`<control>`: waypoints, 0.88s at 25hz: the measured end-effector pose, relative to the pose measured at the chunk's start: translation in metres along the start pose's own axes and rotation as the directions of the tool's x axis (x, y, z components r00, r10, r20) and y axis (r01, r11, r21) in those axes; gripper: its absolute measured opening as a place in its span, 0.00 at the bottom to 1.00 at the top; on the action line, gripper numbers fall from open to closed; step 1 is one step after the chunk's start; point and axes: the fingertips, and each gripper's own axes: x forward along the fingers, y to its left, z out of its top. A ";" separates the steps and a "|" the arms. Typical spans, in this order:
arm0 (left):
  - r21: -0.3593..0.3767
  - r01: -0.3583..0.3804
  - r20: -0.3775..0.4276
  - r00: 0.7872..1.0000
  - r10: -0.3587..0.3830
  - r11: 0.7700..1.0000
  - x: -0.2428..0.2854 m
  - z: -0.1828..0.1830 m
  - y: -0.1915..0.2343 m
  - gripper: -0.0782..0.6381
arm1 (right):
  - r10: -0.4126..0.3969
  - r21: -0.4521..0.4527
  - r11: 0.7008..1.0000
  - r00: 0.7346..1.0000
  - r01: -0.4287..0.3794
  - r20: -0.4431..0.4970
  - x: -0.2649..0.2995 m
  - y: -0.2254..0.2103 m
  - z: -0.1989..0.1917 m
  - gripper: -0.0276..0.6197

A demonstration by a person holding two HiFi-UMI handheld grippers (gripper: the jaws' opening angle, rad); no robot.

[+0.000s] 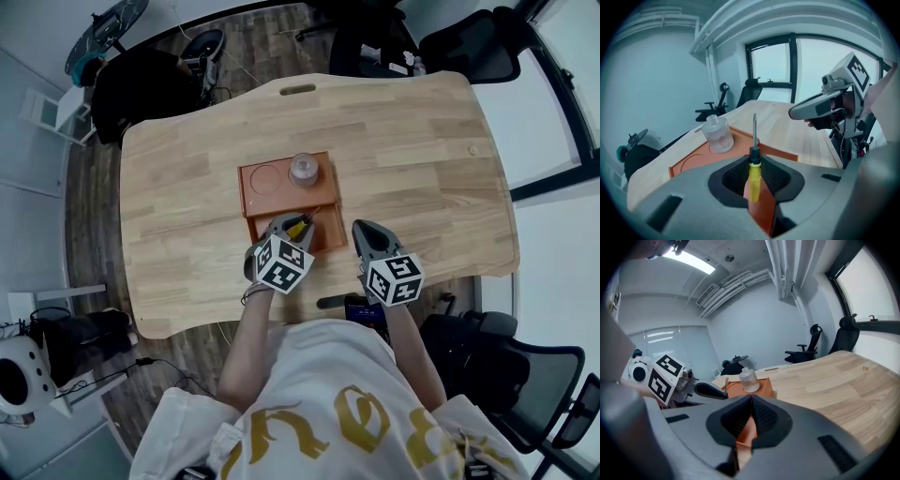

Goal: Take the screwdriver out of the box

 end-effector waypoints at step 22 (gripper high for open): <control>-0.339 0.005 0.350 0.929 0.122 0.941 -0.098 0.027 0.022 0.22 | -0.022 -0.164 0.985 0.985 0.051 0.171 -0.025 0.042 0.060 0.06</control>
